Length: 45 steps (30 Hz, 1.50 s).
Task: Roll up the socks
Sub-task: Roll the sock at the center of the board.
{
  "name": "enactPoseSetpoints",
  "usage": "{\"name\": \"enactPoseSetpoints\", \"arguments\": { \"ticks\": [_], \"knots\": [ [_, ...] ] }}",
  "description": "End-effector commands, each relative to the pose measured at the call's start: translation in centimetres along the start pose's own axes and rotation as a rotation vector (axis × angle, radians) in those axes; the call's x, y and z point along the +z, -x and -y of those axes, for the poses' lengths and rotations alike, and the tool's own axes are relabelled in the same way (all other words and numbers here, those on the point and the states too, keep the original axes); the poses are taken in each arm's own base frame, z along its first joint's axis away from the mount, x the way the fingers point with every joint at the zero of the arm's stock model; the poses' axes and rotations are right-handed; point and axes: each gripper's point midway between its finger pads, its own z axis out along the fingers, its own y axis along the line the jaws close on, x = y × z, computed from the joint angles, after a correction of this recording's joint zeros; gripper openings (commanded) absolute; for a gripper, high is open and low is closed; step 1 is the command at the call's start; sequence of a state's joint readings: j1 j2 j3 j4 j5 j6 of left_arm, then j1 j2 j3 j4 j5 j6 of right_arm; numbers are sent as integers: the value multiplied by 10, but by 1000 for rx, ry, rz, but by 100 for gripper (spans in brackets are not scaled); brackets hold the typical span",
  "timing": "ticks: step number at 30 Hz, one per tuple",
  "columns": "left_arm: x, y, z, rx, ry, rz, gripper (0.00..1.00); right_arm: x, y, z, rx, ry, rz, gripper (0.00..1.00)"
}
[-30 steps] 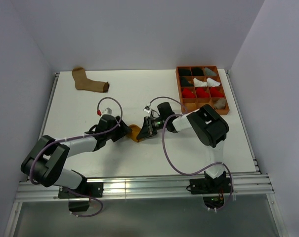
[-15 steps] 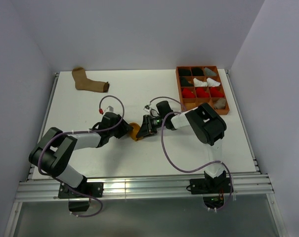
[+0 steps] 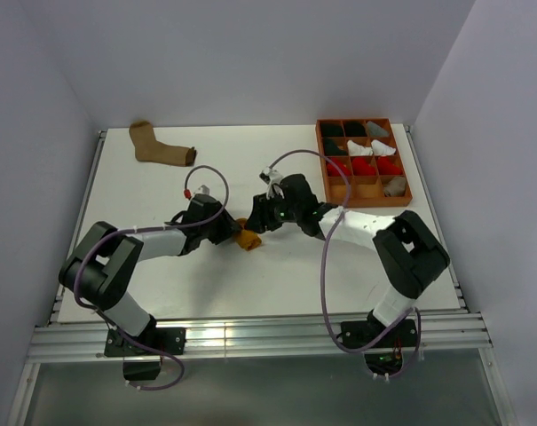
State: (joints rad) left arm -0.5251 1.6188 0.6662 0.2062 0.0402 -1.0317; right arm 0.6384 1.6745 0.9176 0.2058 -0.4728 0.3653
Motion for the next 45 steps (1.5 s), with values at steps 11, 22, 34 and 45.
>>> {"name": "enactPoseSetpoints", "arguments": {
  "ticks": [11,22,34,45],
  "knots": [
    [3,-39,-54,87,217,-198,46,5,-5,-21,-468,-325,141,57],
    [6,-42,-54,125,231,-261,46,28,-32,7,-612,-509,68,57],
    [9,-46,-49,166,192,-319,47,50,-57,37,-642,-589,-48,47],
    [-8,-20,-26,95,38,-208,60,35,-56,30,-490,-426,-39,0]
  ]
}}
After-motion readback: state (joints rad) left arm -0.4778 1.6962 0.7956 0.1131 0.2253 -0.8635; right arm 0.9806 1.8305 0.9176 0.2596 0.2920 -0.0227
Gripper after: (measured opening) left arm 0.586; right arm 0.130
